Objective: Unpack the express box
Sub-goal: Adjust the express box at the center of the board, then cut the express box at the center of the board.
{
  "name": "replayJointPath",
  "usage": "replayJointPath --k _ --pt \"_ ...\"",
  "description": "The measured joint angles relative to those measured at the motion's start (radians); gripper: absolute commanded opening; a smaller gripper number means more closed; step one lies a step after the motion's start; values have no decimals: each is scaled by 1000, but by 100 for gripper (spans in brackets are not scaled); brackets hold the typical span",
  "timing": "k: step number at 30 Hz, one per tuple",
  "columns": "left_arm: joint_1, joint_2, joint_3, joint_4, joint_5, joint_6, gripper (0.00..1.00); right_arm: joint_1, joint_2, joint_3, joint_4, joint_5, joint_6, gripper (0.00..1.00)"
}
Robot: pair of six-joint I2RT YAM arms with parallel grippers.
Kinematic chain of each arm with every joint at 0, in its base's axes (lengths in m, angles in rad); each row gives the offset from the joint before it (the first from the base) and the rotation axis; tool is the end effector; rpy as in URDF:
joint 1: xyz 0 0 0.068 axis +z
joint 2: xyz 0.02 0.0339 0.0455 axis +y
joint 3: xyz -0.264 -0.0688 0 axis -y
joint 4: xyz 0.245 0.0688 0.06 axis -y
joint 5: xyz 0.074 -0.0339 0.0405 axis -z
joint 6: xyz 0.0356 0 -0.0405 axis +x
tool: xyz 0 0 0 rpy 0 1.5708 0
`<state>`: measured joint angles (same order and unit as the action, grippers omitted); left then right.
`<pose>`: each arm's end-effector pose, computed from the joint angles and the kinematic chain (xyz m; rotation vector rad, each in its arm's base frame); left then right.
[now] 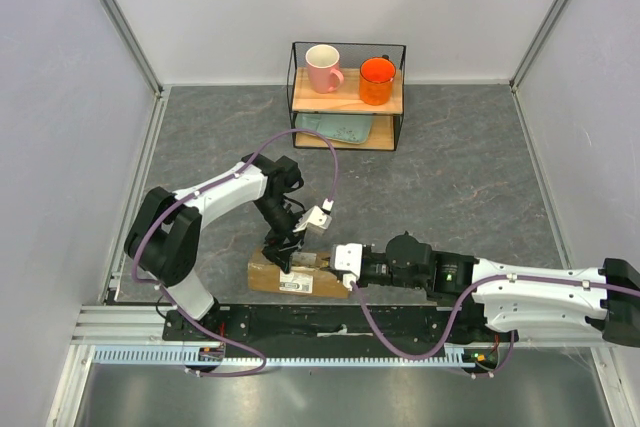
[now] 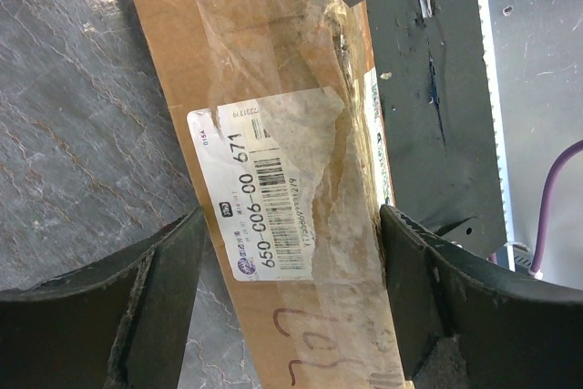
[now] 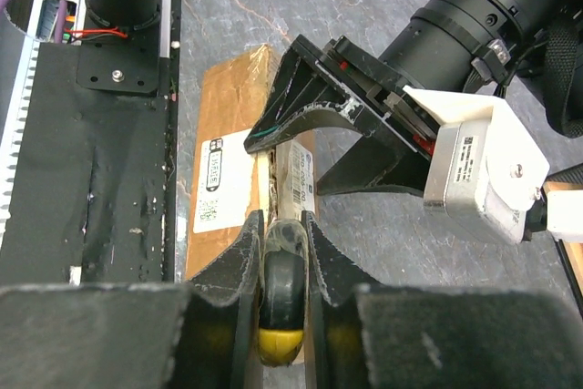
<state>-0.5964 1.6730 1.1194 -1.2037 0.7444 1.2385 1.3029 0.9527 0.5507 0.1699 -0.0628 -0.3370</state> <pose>0.2084 -0.1707 0.1999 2.2044 1.8188 -1.1423 0.0568 0.2152 0.2628 -1.3951 1.2385 0.7371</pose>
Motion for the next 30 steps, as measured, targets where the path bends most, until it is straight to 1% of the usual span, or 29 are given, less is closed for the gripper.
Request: replayJointPath --k 12,25,30 --pt "0 3 2 -2 0 0 78 27 0 15 -19 8 10 0" --pt "0 3 2 -2 0 0 77 40 101 15 110 11 15 0" --pt "1 2 1 -2 1 0 77 40 115 15 132 16 12 0"
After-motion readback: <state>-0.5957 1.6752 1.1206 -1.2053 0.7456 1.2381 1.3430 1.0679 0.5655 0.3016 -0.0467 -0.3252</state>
